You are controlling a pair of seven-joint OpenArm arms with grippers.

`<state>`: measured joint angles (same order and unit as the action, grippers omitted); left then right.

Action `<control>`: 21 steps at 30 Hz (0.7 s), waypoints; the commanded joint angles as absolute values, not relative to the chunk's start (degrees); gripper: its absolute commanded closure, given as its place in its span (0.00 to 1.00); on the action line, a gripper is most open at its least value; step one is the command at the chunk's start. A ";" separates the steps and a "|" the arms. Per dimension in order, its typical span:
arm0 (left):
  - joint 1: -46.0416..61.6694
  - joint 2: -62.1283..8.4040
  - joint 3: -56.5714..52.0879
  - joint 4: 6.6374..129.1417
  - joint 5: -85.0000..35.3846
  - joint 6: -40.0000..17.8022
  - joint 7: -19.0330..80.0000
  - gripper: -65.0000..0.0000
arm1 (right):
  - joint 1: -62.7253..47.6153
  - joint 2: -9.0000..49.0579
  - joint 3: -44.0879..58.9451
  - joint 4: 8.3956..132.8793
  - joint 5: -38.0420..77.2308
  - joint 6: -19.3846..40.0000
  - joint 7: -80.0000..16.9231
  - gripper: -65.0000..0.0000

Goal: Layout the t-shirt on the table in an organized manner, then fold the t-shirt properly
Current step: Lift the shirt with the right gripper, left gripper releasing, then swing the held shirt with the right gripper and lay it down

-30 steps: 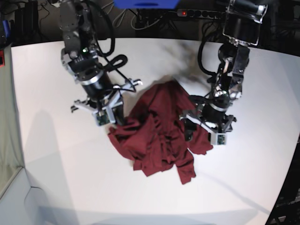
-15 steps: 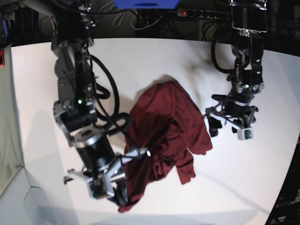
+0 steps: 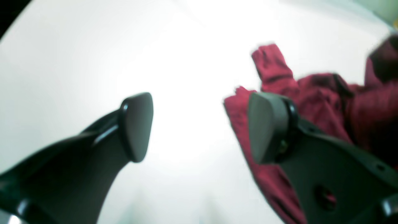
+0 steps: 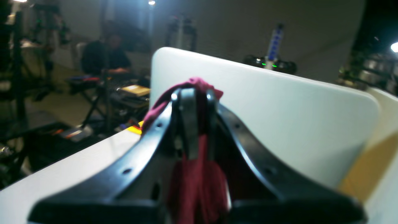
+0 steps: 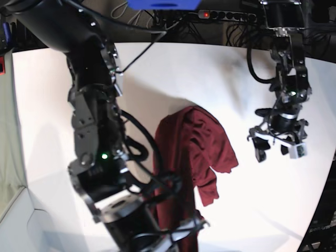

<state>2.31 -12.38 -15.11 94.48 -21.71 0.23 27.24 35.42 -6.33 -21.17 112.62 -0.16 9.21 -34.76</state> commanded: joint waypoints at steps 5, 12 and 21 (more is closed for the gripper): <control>1.19 -12.88 -18.95 98.07 -22.02 0.13 25.98 0.29 | 34.77 -6.46 -28.26 113.45 -0.31 9.36 -32.75 1.00; 1.36 -12.88 -23.69 99.56 -22.02 0.13 25.98 0.29 | 29.49 -6.90 -33.80 109.32 -0.31 9.36 -32.13 1.00; 3.65 -12.88 -30.55 99.56 -22.02 0.13 26.07 0.29 | 22.11 -6.64 -33.71 109.49 -0.40 9.36 -32.13 1.00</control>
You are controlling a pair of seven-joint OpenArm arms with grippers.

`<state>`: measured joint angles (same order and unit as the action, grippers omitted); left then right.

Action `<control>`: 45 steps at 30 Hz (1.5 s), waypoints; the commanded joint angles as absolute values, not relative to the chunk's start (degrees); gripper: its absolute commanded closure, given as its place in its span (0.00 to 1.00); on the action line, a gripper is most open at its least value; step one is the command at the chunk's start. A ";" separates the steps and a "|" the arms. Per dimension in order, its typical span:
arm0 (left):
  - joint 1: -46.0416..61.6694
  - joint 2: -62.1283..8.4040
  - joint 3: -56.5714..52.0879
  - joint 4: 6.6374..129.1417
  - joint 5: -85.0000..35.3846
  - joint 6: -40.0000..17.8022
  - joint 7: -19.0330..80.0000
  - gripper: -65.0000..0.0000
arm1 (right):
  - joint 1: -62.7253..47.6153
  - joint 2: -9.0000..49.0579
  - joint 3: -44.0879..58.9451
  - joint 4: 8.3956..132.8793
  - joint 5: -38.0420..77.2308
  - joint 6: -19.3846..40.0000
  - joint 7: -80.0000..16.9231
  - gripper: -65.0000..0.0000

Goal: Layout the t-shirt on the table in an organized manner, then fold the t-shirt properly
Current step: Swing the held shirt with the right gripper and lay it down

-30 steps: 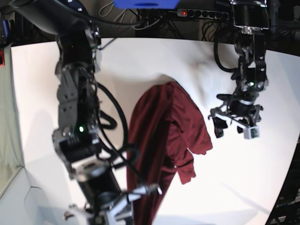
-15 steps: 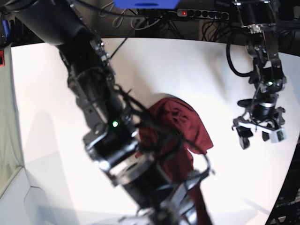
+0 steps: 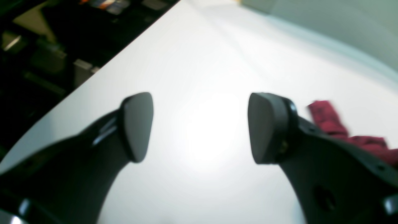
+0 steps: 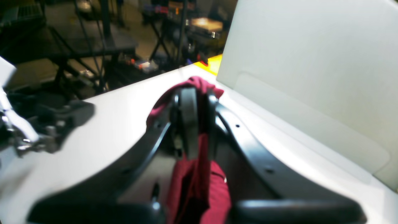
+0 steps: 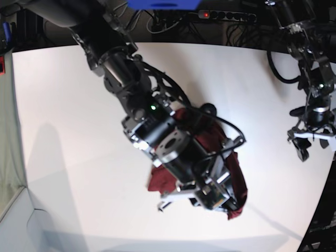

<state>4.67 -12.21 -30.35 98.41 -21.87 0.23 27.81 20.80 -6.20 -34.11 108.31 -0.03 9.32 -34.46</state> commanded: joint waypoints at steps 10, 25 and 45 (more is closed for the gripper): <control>3.38 -12.62 -30.90 99.56 -22.02 0.13 26.07 0.29 | 18.42 -5.41 -32.13 109.49 -0.31 9.36 -32.48 1.00; 3.30 -19.38 -40.66 98.95 -21.67 0.13 26.07 0.29 | 4.88 -5.14 -47.96 107.12 -0.31 9.36 -32.13 1.00; 7.96 -24.13 -40.13 98.42 -21.41 0.04 26.15 0.29 | 9.19 -4.88 -42.33 103.52 -0.31 9.36 -32.84 1.00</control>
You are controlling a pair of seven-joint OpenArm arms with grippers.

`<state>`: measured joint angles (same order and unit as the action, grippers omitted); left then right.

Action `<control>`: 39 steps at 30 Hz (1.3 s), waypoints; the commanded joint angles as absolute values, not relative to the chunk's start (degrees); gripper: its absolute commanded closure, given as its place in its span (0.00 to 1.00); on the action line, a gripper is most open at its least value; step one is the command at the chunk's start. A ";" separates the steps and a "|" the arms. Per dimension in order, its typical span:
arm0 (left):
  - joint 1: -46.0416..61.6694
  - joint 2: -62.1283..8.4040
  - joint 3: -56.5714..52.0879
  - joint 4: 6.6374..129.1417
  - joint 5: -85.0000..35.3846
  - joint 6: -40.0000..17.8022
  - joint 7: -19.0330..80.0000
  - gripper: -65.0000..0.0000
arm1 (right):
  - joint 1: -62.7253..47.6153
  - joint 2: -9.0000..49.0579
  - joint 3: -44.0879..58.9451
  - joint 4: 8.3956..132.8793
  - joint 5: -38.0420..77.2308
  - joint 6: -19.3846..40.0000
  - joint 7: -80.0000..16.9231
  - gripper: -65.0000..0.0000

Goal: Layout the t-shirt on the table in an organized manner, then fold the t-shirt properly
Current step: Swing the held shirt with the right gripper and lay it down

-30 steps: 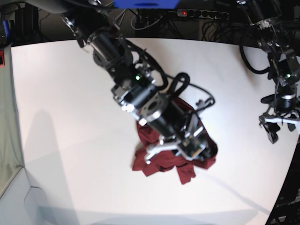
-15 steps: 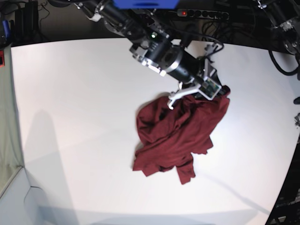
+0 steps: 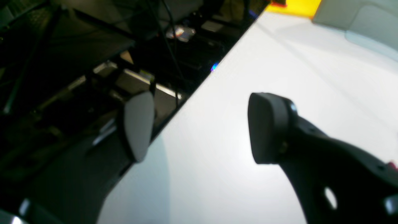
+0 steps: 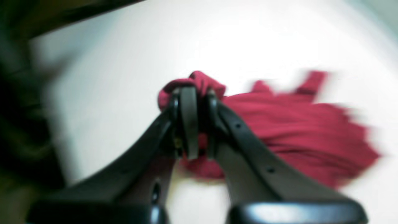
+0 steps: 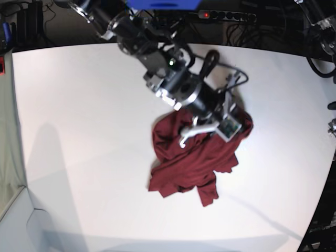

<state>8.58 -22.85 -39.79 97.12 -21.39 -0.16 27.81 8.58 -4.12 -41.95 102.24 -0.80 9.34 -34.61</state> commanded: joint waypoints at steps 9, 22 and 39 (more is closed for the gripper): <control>10.24 -23.52 -28.35 99.82 -21.58 0.04 25.89 0.29 | 18.86 -5.05 -36.88 104.40 -0.31 9.36 -32.84 1.00; 12.09 -24.48 -13.49 101.67 -21.41 0.04 25.98 0.29 | 19.91 -7.78 -40.31 105.36 -0.22 9.36 -33.98 1.00; 15.08 -26.24 -41.27 100.88 -21.41 0.04 26.07 0.29 | 9.10 -7.52 -56.04 106.24 -0.40 9.36 -33.89 0.57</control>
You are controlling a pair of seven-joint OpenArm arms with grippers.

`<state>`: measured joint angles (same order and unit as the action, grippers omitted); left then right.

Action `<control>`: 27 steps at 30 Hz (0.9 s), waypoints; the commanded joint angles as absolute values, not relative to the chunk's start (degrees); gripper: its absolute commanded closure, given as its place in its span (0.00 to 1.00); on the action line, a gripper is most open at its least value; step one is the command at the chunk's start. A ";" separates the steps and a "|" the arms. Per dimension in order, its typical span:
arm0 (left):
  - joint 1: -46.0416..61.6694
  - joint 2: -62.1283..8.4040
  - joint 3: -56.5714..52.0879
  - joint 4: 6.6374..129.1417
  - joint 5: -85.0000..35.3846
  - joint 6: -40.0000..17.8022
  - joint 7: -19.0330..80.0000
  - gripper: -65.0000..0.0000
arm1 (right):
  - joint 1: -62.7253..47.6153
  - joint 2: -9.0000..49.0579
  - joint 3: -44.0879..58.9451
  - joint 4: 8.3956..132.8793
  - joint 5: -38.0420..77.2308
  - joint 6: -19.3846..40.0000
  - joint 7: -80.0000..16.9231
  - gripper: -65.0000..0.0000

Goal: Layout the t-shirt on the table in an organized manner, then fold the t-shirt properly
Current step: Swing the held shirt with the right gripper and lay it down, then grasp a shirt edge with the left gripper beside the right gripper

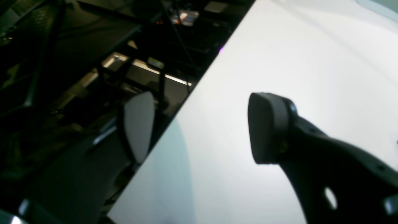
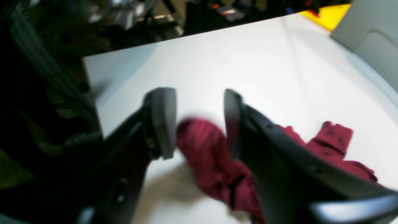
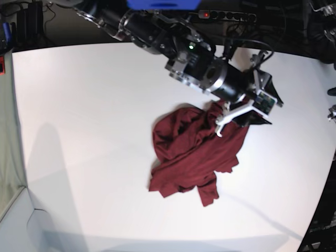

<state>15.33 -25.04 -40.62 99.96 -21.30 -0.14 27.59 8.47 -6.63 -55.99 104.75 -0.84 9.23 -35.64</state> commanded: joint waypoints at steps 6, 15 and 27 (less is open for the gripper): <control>15.16 -26.24 -41.71 100.79 -21.32 0.04 26.07 0.29 | 6.37 -5.23 -58.51 107.56 -0.40 9.36 -33.45 0.54; 20.00 -28.53 -37.41 94.46 -20.62 0.04 26.07 0.29 | 6.29 -1.89 -55.34 100.79 -0.48 9.36 -33.36 0.54; 21.49 -20.53 -30.73 93.14 -10.24 0.04 25.63 0.29 | 11.03 -1.80 -55.25 86.46 -0.48 9.10 -28.26 0.54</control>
<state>21.85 -19.46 -30.24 91.92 -10.76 -0.36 26.96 10.22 -0.99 -55.27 85.49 -0.97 9.23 -29.74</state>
